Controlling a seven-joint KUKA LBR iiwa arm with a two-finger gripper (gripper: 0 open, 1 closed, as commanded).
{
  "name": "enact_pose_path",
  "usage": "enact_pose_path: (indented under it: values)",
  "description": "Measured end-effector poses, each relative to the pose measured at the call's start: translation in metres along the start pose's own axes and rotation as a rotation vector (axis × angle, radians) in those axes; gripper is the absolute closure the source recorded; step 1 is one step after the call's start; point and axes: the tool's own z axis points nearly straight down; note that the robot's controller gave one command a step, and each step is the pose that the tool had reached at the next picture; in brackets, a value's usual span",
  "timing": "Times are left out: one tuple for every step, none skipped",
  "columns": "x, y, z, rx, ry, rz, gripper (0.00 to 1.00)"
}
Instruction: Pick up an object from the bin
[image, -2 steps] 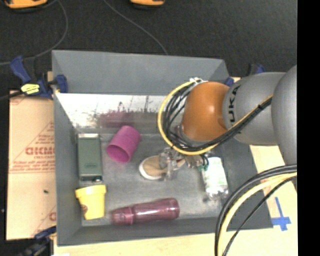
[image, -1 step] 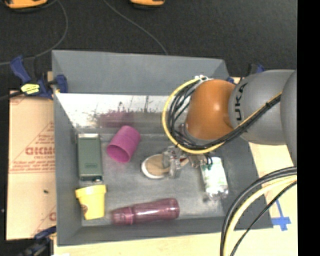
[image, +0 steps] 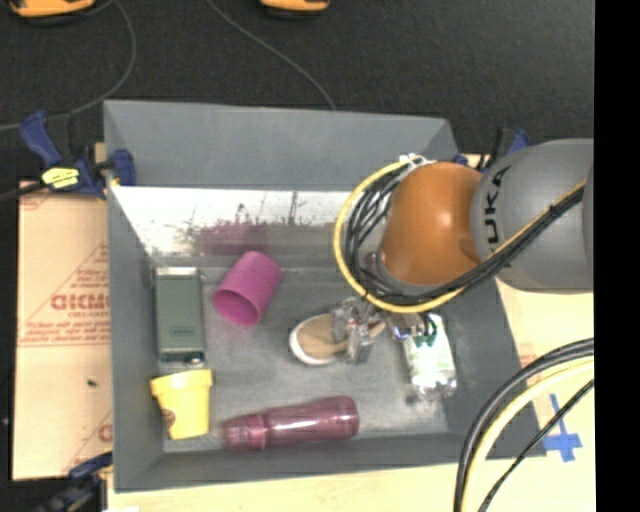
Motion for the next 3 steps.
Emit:
enact_pose_path:
  values:
    - [-0.015, -0.007, -0.008, 0.0, -0.006, 0.014, 1.0]
    - [-0.004, 0.002, -0.045, 0.002, -0.005, -0.01, 1.0]
    - [-0.024, -0.002, -0.08, 0.002, -0.01, 0.0, 1.0]
